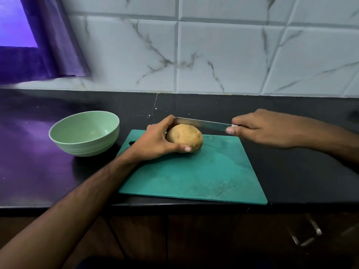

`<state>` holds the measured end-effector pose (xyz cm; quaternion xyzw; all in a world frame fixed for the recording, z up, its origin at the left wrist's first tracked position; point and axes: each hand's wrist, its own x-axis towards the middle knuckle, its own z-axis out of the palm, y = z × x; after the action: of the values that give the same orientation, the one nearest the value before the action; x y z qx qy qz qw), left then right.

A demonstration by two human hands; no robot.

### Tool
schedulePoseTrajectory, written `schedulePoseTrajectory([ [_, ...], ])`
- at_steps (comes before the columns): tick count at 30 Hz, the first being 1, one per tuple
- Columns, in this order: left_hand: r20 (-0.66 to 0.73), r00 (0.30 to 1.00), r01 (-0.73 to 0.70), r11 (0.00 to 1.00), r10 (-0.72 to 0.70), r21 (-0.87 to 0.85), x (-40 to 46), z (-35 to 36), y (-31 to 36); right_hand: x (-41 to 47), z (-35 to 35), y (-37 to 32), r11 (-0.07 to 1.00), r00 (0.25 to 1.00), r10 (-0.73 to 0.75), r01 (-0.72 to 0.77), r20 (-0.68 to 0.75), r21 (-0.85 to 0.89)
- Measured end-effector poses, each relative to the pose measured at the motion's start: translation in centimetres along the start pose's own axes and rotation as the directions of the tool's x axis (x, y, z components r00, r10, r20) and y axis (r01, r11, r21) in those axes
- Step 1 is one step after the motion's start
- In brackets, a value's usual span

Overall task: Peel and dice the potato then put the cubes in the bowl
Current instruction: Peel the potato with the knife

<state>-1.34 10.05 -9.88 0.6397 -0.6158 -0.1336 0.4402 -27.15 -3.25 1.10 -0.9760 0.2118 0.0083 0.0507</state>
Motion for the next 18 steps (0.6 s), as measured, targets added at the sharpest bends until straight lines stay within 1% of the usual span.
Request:
schedulePoseTrajectory([
  [4,0.028,1.000,-0.010,1.000,0.009,0.030,0.4,-0.7,-0.4,0.6,-1.2,-0.6,0.998,0.999,0.002,0.000,0.034,-0.060],
  [7,0.081,0.997,-0.027,0.991,0.017,0.127,1.2,-1.5,0.0,1.0,-1.8,-0.6,0.997,0.999,0.009,-0.005,0.054,-0.081],
  [9,0.143,0.989,-0.057,0.979,0.029,0.196,1.7,-2.4,0.8,1.1,-2.2,-0.8,0.996,0.998,0.020,-0.014,0.066,-0.093],
  [11,0.214,0.976,-0.090,0.954,0.027,0.286,2.5,-3.3,2.0,1.2,-2.7,-1.2,0.993,0.996,0.018,-0.008,0.082,-0.116],
  [13,0.280,0.960,-0.136,0.902,0.018,0.409,3.1,-3.8,3.5,1.3,-2.8,-1.9,0.989,0.994,0.011,0.006,0.111,-0.147],
  [15,0.320,0.947,-0.184,0.853,0.021,0.488,3.6,-3.9,4.3,1.6,-2.9,-2.7,0.982,0.994,-0.005,0.025,0.111,-0.185],
  [16,0.336,0.942,-0.201,0.838,0.023,0.507,3.8,-3.8,4.5,1.8,-2.9,-3.1,0.980,0.995,-0.011,0.031,0.103,-0.196],
  [18,0.358,0.933,-0.198,0.854,0.014,0.482,4.2,-3.7,4.7,2.1,-2.6,-3.7,0.977,0.996,-0.021,0.040,0.092,-0.208],
])
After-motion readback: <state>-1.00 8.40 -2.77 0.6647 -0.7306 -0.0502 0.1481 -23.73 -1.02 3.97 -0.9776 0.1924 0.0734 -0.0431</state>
